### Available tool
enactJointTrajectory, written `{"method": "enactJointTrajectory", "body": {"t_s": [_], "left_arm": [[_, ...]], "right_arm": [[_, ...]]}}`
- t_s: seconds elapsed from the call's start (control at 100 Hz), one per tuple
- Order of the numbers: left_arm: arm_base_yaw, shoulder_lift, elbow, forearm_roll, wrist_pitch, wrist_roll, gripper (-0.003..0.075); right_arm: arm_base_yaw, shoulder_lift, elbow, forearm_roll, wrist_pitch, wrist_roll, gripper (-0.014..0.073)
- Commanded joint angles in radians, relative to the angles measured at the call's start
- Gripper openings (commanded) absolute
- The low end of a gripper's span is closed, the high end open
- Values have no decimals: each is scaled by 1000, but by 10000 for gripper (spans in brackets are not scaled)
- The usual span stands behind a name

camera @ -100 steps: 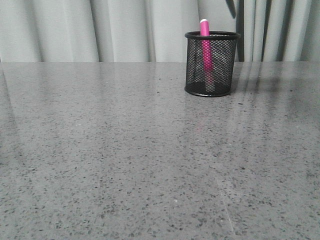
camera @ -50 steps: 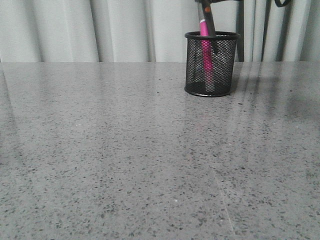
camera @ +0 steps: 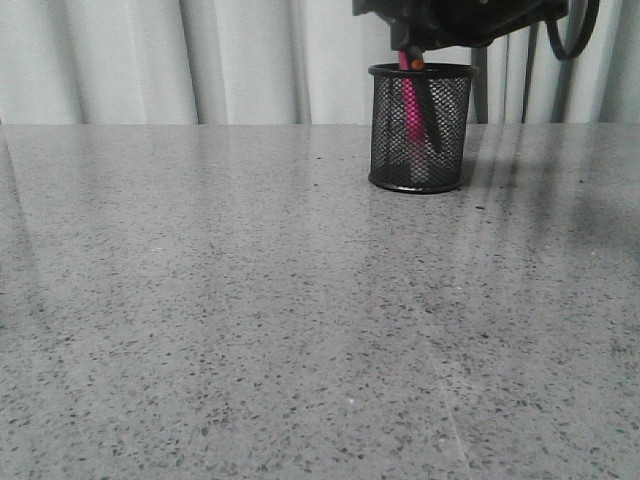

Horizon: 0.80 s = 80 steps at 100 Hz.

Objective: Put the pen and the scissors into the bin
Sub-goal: 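Lower the scissors blades-first into the cup and open the right gripper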

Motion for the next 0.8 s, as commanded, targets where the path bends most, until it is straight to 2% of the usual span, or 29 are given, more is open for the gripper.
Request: {"method": "enactJointTrajectory", "body": {"t_s": [0.0, 0.35, 0.42, 0.61, 0.68, 0.79], "left_arm": [[2, -4, -30, -13, -54, -11, -19], [2, -4, -30, -13, -56, -11, -19], [2, -4, -30, -13, -56, -11, -19], [2, -4, -30, -13, -56, -11, -19], [2, -4, -30, -13, -56, -11, -19], [2, -4, -30, -13, -56, -11, -19]], "right_arm": [[8, -44, -6, -21, -93, 0, -76], [12, -50, 31, -31, -108, 0, -58], [12, -50, 31, -31, -108, 0, -1], [12, -59, 31, -31, -106, 0, 239], [12, -71, 31, -31, -110, 0, 269], [12, -98, 31, -31, -118, 0, 268]]}}
